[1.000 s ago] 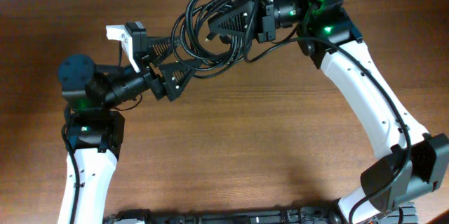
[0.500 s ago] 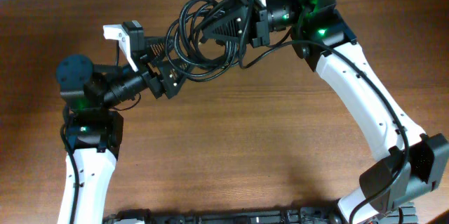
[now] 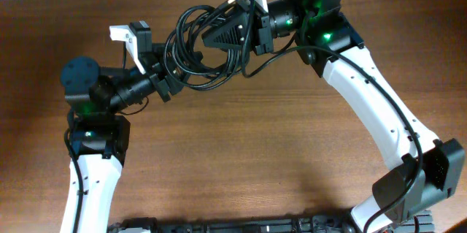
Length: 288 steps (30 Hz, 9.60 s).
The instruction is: Untangle cables
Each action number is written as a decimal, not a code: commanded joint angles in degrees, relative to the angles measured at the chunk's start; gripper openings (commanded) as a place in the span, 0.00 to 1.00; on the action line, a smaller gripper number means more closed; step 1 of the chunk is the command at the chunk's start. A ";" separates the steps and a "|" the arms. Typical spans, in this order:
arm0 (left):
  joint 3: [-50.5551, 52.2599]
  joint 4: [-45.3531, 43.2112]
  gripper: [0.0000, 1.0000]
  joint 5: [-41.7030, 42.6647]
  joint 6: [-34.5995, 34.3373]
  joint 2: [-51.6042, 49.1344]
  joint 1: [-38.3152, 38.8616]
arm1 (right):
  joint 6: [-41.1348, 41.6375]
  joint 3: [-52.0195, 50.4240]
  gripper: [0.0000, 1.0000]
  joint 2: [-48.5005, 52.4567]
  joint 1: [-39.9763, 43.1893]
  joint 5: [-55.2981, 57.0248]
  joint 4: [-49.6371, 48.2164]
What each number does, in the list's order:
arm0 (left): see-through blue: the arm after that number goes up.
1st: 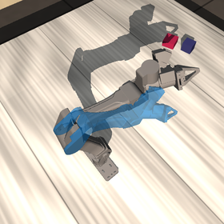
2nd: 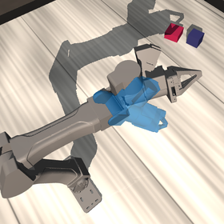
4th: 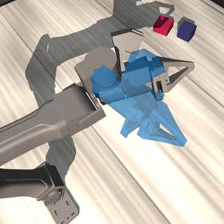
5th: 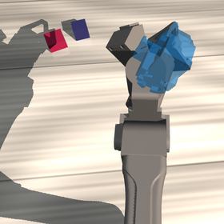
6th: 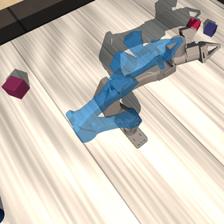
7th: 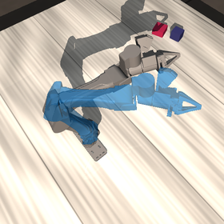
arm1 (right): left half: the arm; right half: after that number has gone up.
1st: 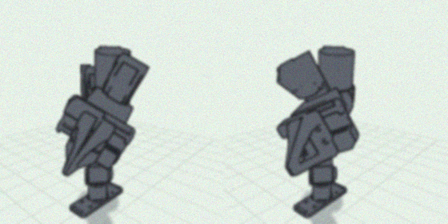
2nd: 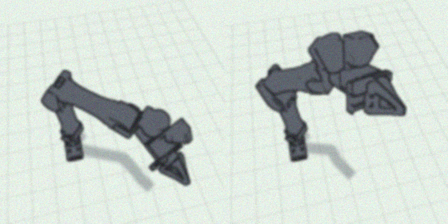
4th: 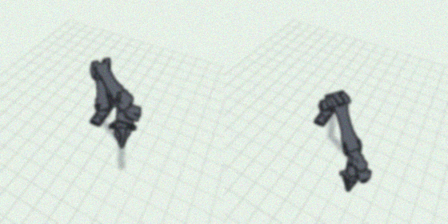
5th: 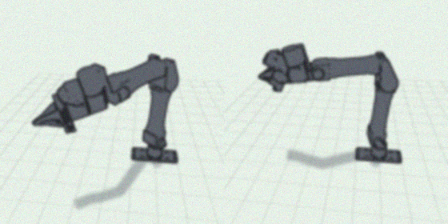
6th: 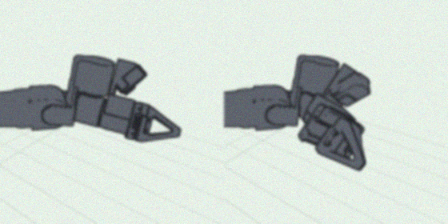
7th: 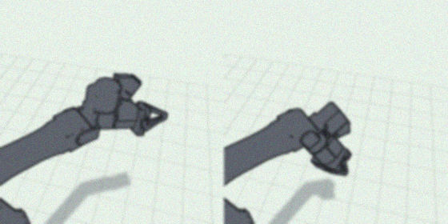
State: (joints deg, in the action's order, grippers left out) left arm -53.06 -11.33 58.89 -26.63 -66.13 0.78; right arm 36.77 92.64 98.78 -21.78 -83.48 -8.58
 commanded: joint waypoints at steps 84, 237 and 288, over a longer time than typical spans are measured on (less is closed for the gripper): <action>-0.52 -13.07 0.13 1.66 -20.63 0.09 -0.22 | -2.01 0.52 0.04 2.86 3.04 -3.39 1.31; -0.52 -5.14 0.00 -32.94 -70.25 0.09 -0.76 | 13.27 0.55 0.54 2.84 -8.48 35.63 14.34; -0.52 -5.49 0.00 -28.48 -65.94 0.09 -6.58 | -8.87 0.55 0.04 2.84 -7.72 74.36 56.08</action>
State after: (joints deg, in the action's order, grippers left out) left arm -52.40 -14.70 35.38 -95.42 -66.85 -3.90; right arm 26.41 93.56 101.95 -30.44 -21.76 44.75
